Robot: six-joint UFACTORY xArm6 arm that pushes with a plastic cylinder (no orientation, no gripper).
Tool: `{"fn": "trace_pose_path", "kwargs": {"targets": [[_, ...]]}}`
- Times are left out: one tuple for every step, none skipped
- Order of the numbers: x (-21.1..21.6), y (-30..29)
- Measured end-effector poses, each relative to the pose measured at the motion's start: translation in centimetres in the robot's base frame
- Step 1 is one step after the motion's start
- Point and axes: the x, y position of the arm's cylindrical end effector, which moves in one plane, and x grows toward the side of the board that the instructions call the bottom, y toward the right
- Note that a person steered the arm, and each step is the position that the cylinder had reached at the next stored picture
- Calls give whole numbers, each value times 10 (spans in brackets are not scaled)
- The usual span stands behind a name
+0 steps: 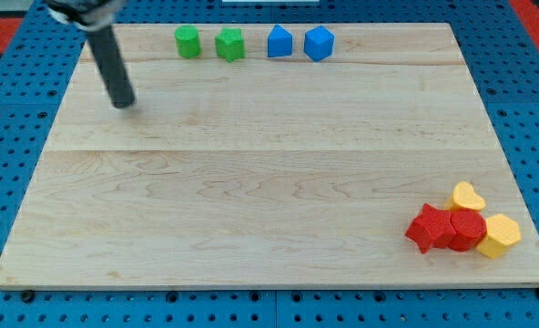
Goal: Move the green circle close to the red star
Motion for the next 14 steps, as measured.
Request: {"fn": "trace_pose_path", "kwargs": {"targets": [[-70,-40],[-147,-19],[-149,-8],[-143,38],[-142,106],[-135,140],[-104,140],[-85,147],[-84,158],[-71,115],[-74,110],[-60,77],[-68,10],[-140,5]]}}
